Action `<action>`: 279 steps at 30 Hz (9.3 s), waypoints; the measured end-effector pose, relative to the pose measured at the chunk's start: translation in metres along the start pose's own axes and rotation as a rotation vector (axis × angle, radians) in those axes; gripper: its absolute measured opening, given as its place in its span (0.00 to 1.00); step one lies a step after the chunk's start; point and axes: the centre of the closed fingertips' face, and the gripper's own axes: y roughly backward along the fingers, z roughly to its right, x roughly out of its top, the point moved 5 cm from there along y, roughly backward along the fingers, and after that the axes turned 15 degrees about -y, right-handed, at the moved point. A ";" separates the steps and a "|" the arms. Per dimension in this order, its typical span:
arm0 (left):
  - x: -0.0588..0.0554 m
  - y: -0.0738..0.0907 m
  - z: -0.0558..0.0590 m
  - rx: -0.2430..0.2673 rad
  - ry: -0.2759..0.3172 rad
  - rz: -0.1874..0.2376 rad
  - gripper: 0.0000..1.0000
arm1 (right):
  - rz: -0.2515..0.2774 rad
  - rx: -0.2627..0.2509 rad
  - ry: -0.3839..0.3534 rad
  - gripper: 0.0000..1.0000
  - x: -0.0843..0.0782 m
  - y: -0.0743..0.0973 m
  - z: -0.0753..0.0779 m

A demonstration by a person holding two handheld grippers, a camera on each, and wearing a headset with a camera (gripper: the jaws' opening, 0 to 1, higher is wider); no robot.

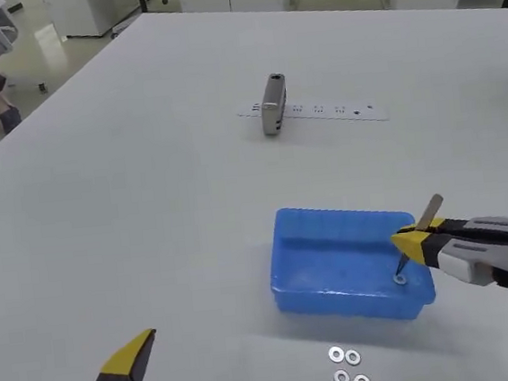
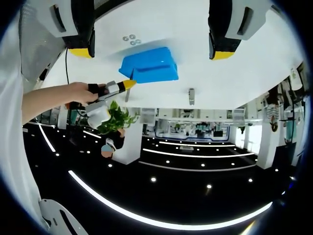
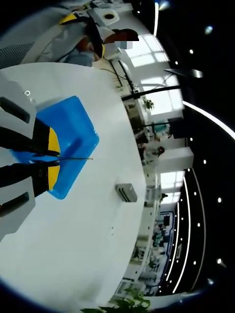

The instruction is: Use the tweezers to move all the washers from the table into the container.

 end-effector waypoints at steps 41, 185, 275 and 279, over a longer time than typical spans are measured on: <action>0.002 0.000 -0.001 0.010 -0.001 0.001 0.99 | -0.003 0.012 -0.037 0.02 -0.001 -0.018 0.003; 0.001 0.000 0.000 0.008 0.003 -0.004 0.99 | 0.054 0.208 -0.003 0.02 0.003 0.037 -0.083; -0.001 0.000 -0.001 0.010 0.004 -0.004 0.99 | 0.015 0.071 -0.145 0.03 0.009 -0.019 -0.016; 0.003 0.000 -0.001 0.012 0.006 0.016 0.99 | 0.041 0.081 -0.150 0.03 0.014 -0.011 -0.023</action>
